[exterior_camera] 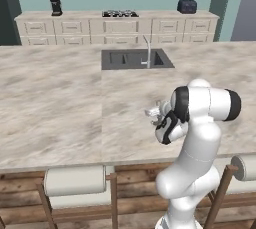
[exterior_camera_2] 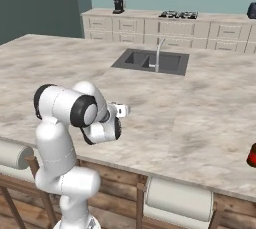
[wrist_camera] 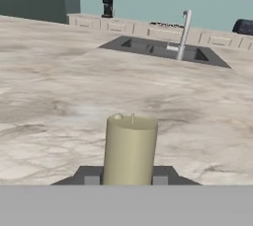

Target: Get the candle and the beer from the cabinet and move them to the dining counter.

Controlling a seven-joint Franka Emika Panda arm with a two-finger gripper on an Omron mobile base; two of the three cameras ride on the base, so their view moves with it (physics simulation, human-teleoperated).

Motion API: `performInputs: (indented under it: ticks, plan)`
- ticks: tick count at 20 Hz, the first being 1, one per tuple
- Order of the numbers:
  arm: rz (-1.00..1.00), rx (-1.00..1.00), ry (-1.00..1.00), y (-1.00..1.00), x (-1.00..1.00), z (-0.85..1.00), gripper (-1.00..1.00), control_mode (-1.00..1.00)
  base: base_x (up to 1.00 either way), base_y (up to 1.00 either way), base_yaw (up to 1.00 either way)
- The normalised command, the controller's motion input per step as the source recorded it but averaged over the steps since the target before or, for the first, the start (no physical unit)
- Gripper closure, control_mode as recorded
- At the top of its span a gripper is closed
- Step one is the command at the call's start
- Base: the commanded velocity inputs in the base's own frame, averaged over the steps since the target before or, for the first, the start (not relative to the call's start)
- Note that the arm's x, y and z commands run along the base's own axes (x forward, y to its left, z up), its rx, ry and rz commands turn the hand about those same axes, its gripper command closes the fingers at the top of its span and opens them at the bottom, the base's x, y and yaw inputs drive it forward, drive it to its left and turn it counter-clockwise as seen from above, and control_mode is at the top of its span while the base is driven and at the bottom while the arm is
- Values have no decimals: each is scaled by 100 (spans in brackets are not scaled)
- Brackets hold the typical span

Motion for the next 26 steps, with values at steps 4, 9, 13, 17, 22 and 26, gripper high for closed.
performInputs:
  ticks: [4, 9, 13, 17, 22, 26]
  plan:
    - [0, 0, -7, 0, 0, 0, 100, -100, 0, 0, 0]
    - [0, 0, -15, 0, -7, -4, 100, -100, 0, 0, 0]
    - [0, 0, -13, 0, -1, -23, 100, -100, 0, 0, 0]
    - [0, 0, -12, 0, 0, -37, 100, -100, 0, 0, 0]
    - [0, 1, -11, 0, 0, -42, 100, -100, 0, 0, 0]
    - [0, 2, -4, 0, 0, -32, 100, -100, 0, 0, 0]
